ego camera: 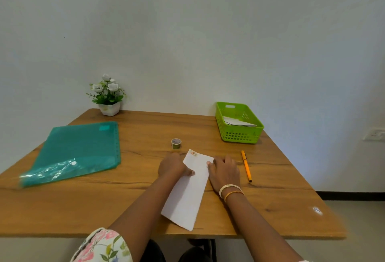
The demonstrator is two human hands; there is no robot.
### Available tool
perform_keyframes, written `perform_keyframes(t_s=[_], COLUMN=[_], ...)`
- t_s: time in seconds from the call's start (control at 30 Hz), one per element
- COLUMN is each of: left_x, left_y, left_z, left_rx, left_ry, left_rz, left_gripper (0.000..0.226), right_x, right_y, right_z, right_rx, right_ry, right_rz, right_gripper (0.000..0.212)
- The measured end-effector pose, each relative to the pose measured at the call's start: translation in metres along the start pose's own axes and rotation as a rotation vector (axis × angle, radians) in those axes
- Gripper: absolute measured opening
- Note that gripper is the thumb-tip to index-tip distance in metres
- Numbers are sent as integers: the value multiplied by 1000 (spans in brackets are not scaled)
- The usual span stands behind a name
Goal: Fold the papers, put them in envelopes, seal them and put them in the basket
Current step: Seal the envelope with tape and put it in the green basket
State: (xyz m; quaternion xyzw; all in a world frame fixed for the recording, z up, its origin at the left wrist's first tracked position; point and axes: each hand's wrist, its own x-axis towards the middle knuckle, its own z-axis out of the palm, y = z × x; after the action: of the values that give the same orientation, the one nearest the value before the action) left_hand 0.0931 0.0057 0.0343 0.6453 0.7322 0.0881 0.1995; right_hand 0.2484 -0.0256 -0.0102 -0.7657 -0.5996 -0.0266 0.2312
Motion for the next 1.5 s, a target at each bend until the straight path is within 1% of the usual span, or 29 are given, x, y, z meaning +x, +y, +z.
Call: perform_keyframes(t_s=[0.07, 0.1, 0.17, 0.23, 0.3, 0.37, 0.4, 0.43, 0.5, 0.57, 0.63, 0.7, 0.73, 0.77, 0.8, 0.87, 0.93, 1.03, 1.13, 1.27, 1.3, 1.37, 1.4, 1.47, 1.5], left_x=[0, 4, 7, 6, 3, 5, 5, 3, 0, -9, -19, -24, -21, -20, -16, -8, -4, 8, 29, 57, 65, 78, 84, 92, 95], left_y=[1, 1, 4, 9, 17, 25, 30, 34, 44, 53, 59, 64, 70, 75, 83, 98, 115, 143, 169, 190, 195, 200, 201, 201, 200], left_z=[-3, -3, -4, -9, -16, -25, -30, -35, -40, -43, -47, -51, -52, -51, -50, -48, -47, -43, -35, -26, -23, -18, -16, -12, -10], left_rx=[-190, -352, -734, -1029, -1242, -1386, -1434, -1450, -1373, -1240, -1136, -1146, -1185, -1211, -1215, -1212, -1209, -1224, -1299, -1305, -1291, -1276, -1279, -1246, -1223], left_ry=[-24, -57, -114, -132, -144, -151, -162, -183, -223, -337, -496, -622, -649, -647, -610, -518, -450, -433, -433, -403, -392, -372, -374, -375, -370], left_rz=[-40, -68, -128, -187, -237, -278, -286, -283, -248, -180, -118, -90, -77, -55, -34, -2, 11, 23, 30, 6, 7, 17, 28, 60, 77], left_gripper=[51, 47, 42, 37, 32, 33, 35, 36, 36, 32, 29, 26, 23, 20, 22, 35, 38, 36, 37, 42, 42, 40, 35, 19, 18], right_x=[-6, -7, -5, 2, 12, 17, 18, 21, 28, 37, 46, 52, 57, 61, 65, 76, 89, 115, 145, 174, 178, 184, 189, 194, 196], right_y=[-1, -1, -4, -6, -6, -7, -6, -4, 0, 0, 0, -1, -1, 0, 1, 3, 9, 23, 43, 56, 57, 60, 62, 65, 66], right_z=[-4, -5, -14, -30, -53, -79, -90, -96, -103, -104, -105, -108, -109, -110, -112, -113, -113, -112, -108, -109, -109, -108, -104, -99, -97], right_rx=[77, 153, 376, 586, 691, 806, 858, 902, 1030, 1158, 1171, 1151, 1149, 1159, 1179, 1200, 1179, 1111, 1078, 1113, 1106, 1069, 1046, 970, 895], right_ry=[-45, -74, -129, -204, -338, -586, -688, -739, -709, -606, -486, -373, -327, -298, -279, -246, -193, -106, -43, -56, -57, -70, -76, -95, -103], right_rz=[22, 50, 173, 318, 406, 535, 561, 556, 510, 473, 441, 433, 427, 429, 436, 453, 470, 490, 532, 599, 607, 606, 599, 565, 540], right_gripper=[40, 41, 42, 34, 26, 19, 13, 8, 6, 10, 17, 26, 29, 30, 31, 31, 32, 31, 32, 40, 38, 22, 17, 23, 27])
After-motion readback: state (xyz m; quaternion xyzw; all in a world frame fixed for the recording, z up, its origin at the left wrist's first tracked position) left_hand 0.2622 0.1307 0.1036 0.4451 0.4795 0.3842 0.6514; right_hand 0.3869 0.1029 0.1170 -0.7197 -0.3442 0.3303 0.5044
